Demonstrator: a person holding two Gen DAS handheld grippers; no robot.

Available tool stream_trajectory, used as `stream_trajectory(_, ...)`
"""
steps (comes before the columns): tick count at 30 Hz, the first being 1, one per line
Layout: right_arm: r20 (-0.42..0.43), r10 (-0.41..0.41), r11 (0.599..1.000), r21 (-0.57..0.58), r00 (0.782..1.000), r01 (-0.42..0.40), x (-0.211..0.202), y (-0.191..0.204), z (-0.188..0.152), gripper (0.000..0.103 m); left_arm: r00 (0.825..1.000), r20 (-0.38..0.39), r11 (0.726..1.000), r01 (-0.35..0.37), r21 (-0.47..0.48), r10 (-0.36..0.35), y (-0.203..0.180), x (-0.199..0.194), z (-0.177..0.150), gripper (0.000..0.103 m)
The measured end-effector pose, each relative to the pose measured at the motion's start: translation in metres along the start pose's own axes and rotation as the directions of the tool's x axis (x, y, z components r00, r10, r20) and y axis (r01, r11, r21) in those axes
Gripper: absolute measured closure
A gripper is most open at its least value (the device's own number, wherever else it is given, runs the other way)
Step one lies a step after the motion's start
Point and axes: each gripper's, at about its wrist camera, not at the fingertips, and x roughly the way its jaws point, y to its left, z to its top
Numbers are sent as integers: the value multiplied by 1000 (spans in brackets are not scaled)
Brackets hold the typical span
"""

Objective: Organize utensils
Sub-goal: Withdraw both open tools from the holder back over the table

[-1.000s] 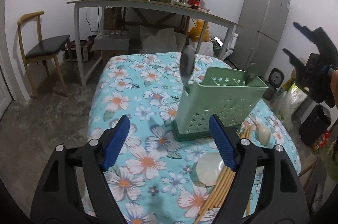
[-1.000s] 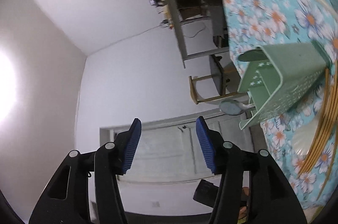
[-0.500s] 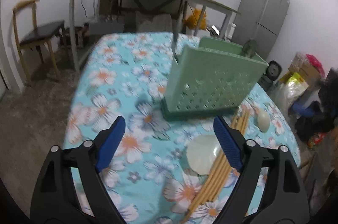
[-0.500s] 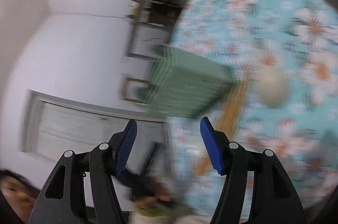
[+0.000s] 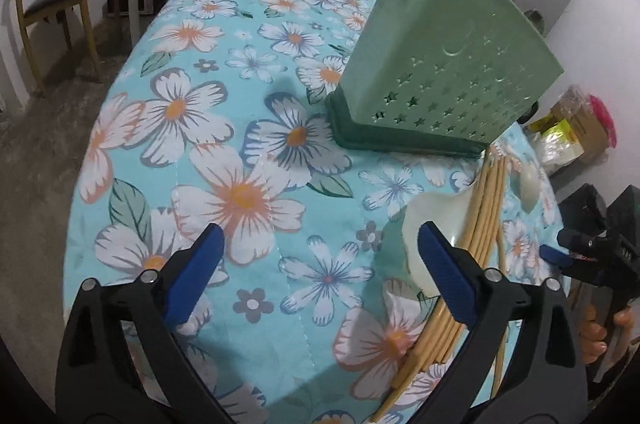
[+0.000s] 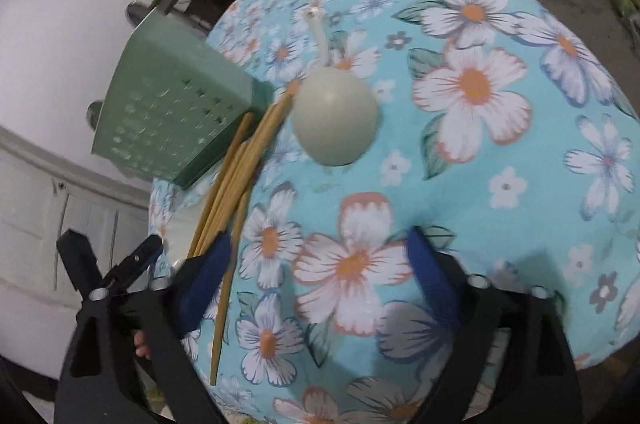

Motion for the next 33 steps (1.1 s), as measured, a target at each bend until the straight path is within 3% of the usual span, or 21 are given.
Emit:
stream_trajectory(4, -4, -68, 994, -84, 998, 67, 13, 22, -3, 6, 1000, 10, 999, 24, -39, -24, 6, 0, -2, 8)
stream_trajectory(9, 22, -83, 990, -108, 996, 85, 13, 25, -9, 6, 997, 29, 995, 68, -73, -66, 12, -3, -3, 8)
stream_trajectory(21, 38, -135, 969, -204, 990, 140, 18, 34, -16, 6, 998, 25, 999, 51, 18, -52, 1, -8, -5, 8)
stream_trajectory(28, 26, -105, 979, -173, 994, 107, 16, 30, -14, 6, 979, 87, 981, 175, 88, -182, -17, -28, -14, 9)
stream_trajectory(29, 23, -98, 981, -169, 995, 101, 15, 29, -13, 6, 975, 89, 976, 197, 94, -205, -19, -30, -15, 11)
stream_trajectory(33, 25, -74, 985, -154, 997, 77, 14, 25, -12, 6, 967, 36, 965, 249, 78, -253, -24, -23, -15, 39)
